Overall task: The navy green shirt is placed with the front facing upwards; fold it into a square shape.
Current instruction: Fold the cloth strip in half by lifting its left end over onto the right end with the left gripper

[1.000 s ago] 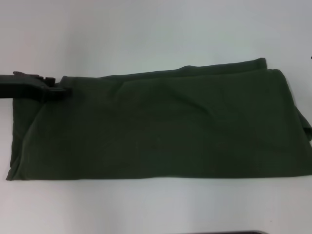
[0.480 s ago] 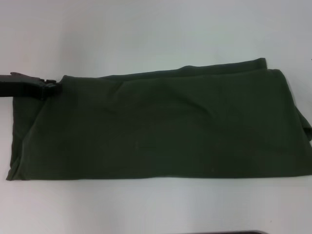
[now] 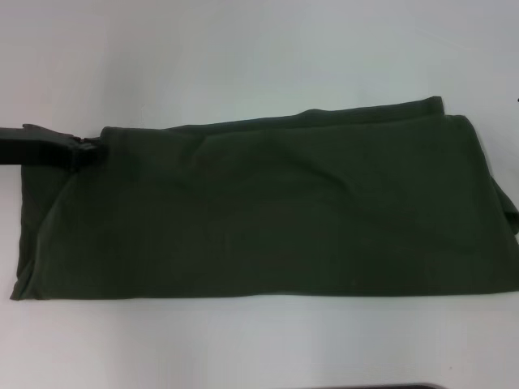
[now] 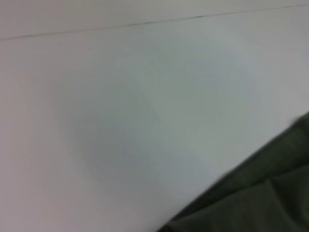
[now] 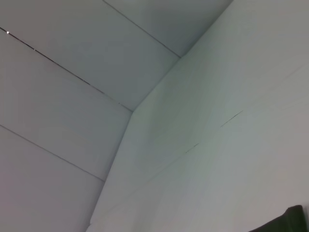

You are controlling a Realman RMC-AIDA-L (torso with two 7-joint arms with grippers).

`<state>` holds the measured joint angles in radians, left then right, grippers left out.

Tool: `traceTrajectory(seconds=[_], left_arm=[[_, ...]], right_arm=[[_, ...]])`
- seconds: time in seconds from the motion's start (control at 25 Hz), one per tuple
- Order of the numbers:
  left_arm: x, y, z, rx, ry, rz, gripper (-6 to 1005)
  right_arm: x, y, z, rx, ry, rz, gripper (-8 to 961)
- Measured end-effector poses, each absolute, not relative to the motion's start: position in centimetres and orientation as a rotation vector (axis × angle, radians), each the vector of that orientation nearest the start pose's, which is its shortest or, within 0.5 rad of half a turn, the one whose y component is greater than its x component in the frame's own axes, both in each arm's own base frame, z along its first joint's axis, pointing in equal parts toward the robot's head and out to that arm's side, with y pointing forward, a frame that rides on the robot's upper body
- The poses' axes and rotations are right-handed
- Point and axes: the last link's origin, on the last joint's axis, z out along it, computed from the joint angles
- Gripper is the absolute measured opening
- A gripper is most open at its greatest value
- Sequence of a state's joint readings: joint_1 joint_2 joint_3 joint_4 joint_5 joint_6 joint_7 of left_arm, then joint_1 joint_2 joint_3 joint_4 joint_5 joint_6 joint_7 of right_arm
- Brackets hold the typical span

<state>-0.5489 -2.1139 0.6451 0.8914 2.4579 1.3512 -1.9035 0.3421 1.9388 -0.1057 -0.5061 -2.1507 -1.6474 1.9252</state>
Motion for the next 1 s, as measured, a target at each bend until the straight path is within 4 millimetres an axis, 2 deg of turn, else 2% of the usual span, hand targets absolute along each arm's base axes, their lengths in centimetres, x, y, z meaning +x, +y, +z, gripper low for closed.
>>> traceTrajectory(seconds=[0.2,0.72,1.0], left_arm=[[-30.29,34.99,2.45,-2.472,-1.132,-0.125,61],[-30.96,35.06,2.37,-2.435,-1.160,-0.091,681],[-30.51,35.03,2.01,-2.474,-1.140,-0.077,687]], right_arm=[[37.55,26.36,8.59,-1.913,1.654,1.069,806],[37.60,26.24,8.53,-1.911,1.656,1.069,807],[37.72,26.03,8.65,-1.904,1.659,1.070,807]])
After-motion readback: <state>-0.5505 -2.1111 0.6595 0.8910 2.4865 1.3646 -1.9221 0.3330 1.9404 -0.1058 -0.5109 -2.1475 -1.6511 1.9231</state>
